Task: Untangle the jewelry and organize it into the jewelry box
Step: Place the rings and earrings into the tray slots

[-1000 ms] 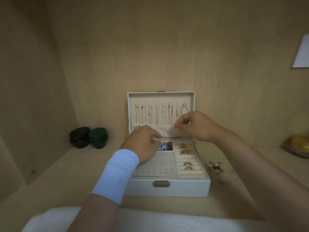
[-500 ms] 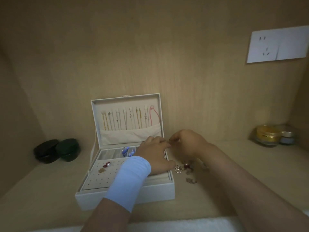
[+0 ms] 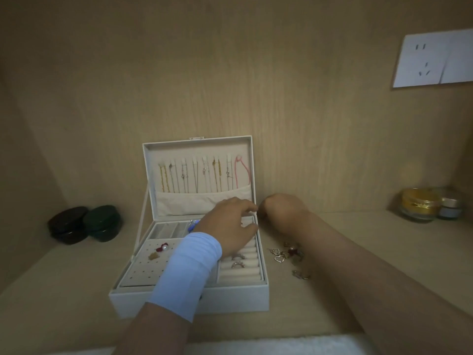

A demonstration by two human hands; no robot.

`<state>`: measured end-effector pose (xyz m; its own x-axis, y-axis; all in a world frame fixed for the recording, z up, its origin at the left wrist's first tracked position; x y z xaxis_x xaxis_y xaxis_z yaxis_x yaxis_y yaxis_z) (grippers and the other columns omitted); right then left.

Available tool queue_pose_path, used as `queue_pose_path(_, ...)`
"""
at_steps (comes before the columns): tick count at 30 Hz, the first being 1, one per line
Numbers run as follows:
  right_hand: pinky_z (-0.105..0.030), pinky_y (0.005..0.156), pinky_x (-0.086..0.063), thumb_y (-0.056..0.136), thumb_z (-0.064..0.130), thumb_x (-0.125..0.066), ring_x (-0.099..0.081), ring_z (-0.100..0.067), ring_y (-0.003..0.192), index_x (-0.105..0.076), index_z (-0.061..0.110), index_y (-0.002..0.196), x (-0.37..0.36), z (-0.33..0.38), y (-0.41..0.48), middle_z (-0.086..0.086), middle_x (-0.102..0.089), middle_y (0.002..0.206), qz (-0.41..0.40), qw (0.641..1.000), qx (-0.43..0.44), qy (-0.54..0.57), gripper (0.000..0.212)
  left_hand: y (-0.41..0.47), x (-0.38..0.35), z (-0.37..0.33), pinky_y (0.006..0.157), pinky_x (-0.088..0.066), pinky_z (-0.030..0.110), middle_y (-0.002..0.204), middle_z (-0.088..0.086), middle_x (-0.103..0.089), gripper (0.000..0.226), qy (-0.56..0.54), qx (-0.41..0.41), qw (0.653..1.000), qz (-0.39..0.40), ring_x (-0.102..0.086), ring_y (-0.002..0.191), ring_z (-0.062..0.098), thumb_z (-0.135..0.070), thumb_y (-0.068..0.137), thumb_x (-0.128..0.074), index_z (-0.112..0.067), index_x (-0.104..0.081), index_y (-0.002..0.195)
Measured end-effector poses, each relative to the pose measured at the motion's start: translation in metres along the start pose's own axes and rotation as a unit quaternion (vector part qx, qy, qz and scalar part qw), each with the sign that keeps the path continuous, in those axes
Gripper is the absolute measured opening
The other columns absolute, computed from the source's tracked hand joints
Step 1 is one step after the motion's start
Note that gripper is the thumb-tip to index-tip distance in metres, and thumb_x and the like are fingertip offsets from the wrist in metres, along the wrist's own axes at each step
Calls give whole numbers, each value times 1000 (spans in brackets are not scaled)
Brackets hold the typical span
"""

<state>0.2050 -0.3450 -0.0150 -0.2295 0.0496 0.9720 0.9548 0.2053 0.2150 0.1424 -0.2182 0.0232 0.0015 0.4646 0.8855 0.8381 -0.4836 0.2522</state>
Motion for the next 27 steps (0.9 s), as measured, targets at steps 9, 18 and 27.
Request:
queue_pose_path(9,-24,67,-50,89,17,-70,-61,-1,64,-77,19,84,53,-22,-45,4,-72,82,-29,939,-64,338,8,-2,8,-11,98,-47,32,110,-15,-64,30,-72,-8,996,-57,-59,104,6,-26,88,-64,-31,-62,117)
queue_pose_path(18,-11,39,-33,87,3,-73,-45,2,38,-76,-3,92,91,-11,-96,13,-65,52,-29,831,-82,549,9,-3,4,-23,81,-56,26,81,-3,-75,15,-288,18,954,-75,-70,77,9,-20,81,-77,-27,-77,94)
queue_pose_path(27,-20,58,-49,88,15,-72,-60,-6,59,-77,14,85,55,-29,-91,3,-74,79,39,914,-82,394,5,-6,3,-20,78,-56,26,76,-17,-73,10,-219,31,973,-63,-68,75,2,-31,78,-79,-39,-75,74)
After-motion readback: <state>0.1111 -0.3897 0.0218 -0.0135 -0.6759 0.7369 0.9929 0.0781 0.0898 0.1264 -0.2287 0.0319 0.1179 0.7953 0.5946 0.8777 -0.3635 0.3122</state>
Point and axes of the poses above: each hand's wrist, its own y-axis towards the middle knuckle, its own x-axis out of the back of the hand, z = x × y, the point moved 9 cm from there along y, towards the middle knuckle
